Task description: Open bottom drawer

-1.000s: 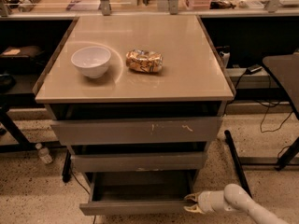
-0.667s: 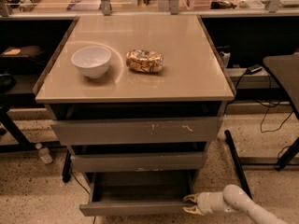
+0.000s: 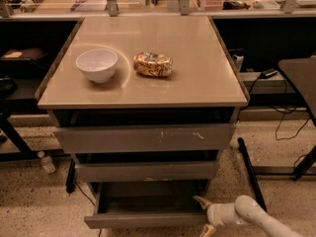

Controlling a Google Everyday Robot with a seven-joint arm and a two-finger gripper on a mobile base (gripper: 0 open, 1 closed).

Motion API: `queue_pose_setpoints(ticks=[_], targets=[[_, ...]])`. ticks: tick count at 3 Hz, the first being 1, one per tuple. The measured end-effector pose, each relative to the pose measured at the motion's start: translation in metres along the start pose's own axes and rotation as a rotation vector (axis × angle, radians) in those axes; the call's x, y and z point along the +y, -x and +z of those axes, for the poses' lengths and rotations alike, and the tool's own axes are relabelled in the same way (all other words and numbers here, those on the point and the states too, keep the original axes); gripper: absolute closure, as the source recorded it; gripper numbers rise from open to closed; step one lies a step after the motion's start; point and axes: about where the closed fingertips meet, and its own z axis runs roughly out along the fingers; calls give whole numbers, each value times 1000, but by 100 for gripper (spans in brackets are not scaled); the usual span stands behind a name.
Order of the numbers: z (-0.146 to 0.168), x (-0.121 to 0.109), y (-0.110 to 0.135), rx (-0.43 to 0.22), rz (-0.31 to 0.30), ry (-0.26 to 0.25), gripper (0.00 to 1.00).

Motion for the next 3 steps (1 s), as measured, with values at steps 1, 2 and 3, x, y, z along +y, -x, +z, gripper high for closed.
queue_pose_setpoints(ticks=[1, 2, 3], targets=[[34, -28, 0, -29, -15, 25, 0], [34, -28, 0, -29, -15, 25, 0], [35, -19, 4, -42, -19, 42, 0]])
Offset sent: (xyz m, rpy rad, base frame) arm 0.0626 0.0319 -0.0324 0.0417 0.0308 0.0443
